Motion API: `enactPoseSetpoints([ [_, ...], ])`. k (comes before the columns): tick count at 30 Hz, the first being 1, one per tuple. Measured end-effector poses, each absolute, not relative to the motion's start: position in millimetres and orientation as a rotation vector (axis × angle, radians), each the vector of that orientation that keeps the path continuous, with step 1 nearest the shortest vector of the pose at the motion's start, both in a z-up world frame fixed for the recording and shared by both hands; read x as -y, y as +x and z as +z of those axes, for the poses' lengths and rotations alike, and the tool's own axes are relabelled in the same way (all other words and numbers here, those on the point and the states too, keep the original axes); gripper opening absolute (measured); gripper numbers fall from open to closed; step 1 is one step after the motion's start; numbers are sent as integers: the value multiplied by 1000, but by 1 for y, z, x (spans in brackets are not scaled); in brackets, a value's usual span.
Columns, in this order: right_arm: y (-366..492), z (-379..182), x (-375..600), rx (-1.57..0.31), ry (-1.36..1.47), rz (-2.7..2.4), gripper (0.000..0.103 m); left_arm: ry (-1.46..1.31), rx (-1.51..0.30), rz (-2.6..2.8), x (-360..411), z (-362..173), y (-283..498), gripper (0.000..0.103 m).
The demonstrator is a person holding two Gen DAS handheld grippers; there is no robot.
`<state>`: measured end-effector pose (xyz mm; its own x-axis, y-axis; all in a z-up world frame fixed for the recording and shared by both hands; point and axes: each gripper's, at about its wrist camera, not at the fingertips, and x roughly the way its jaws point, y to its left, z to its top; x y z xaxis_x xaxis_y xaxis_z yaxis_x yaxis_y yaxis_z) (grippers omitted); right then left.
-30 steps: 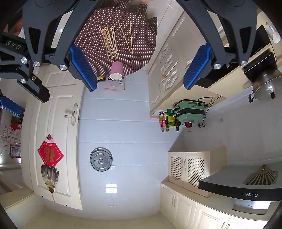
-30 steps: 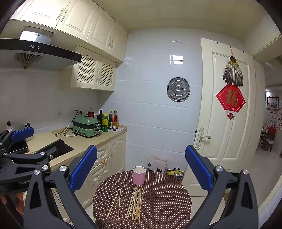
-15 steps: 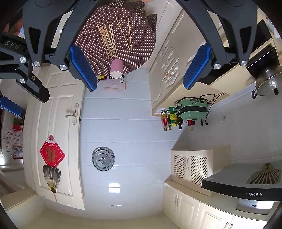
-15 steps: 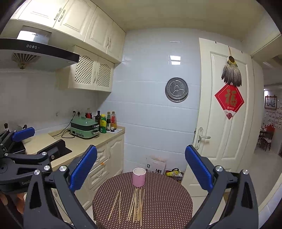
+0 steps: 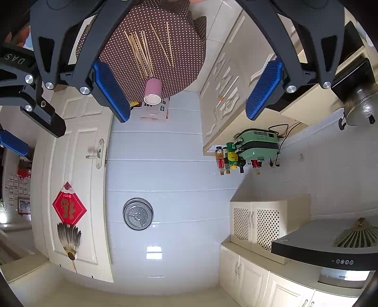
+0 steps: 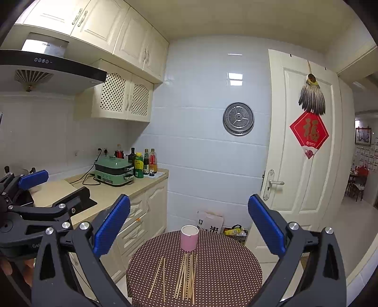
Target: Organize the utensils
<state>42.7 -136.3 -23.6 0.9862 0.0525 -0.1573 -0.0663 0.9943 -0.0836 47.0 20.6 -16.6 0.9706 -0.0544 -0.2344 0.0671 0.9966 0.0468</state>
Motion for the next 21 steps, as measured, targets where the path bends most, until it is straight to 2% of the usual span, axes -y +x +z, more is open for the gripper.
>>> enactPoseSetpoints([
  [21, 71, -36, 155, -197, -71, 62, 96, 60, -269, -63, -2, -22, 77, 96],
])
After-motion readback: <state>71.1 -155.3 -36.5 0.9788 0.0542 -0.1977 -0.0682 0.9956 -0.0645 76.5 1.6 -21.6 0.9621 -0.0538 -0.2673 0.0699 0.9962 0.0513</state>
